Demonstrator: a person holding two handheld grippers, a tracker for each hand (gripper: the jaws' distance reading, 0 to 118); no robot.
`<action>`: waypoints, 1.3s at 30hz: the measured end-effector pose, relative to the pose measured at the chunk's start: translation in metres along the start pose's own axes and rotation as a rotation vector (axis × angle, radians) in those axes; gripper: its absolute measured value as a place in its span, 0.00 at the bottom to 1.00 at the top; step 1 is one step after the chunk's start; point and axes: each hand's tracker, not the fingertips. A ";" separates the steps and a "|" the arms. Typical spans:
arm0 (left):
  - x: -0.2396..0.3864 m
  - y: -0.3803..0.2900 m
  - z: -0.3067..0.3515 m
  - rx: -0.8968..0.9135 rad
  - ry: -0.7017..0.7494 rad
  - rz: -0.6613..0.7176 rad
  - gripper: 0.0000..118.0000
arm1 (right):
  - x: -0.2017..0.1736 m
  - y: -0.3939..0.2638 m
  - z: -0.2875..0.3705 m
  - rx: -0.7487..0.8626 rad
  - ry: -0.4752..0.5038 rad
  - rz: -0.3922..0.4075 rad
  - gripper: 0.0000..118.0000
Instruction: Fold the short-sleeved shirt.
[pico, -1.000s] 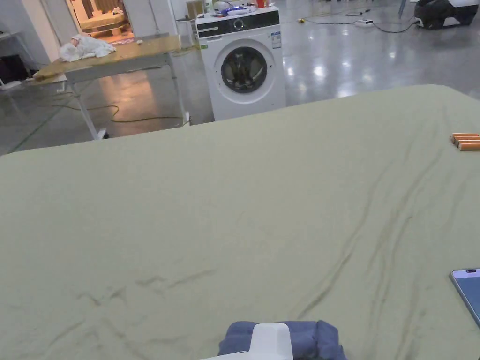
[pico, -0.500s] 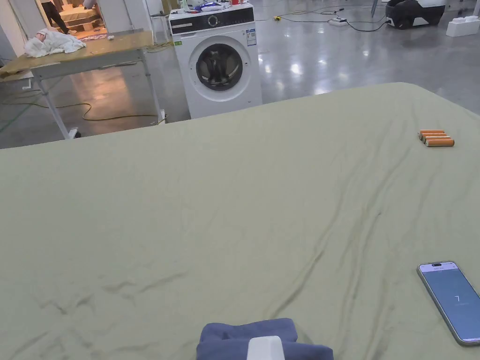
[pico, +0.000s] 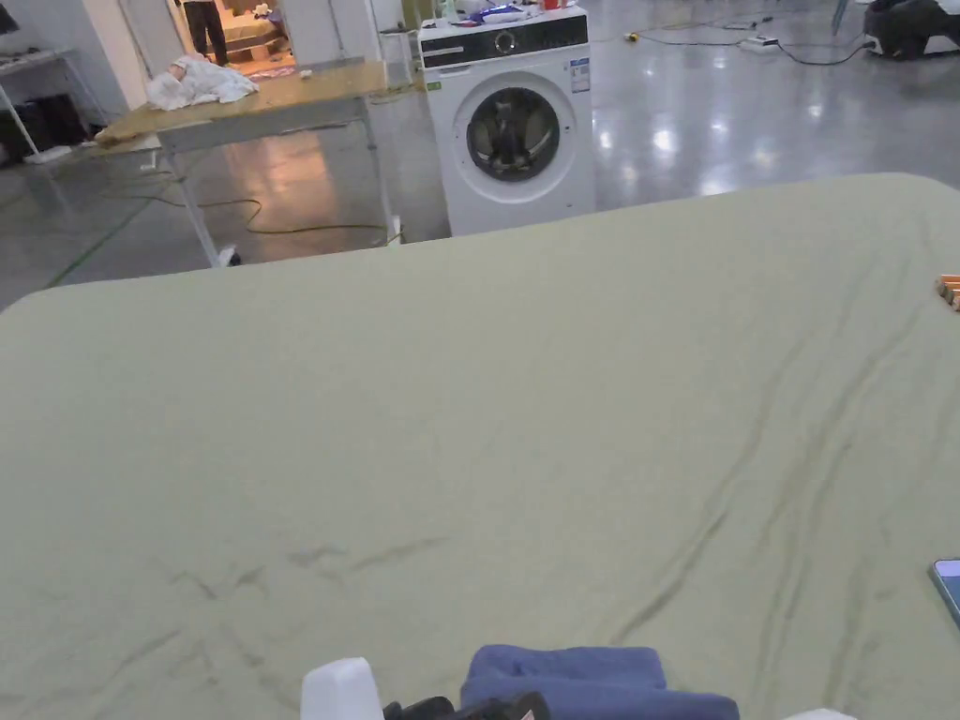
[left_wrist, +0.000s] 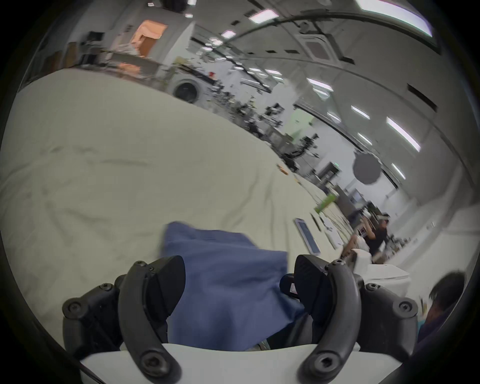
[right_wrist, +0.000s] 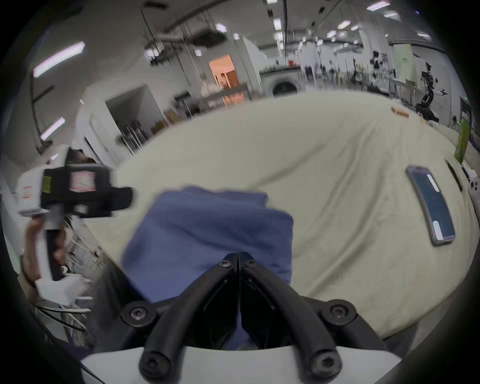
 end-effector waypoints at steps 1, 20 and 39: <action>-0.012 -0.002 0.004 0.000 0.026 0.052 0.75 | 0.001 0.002 -0.015 -0.105 -0.081 0.003 0.00; -0.062 -0.021 -0.025 -0.063 -0.099 0.353 0.16 | 0.004 -0.004 0.007 0.032 0.019 -0.072 0.00; -0.306 0.120 0.225 0.165 0.770 0.368 0.69 | 0.018 -0.009 0.039 0.121 0.114 -0.257 0.00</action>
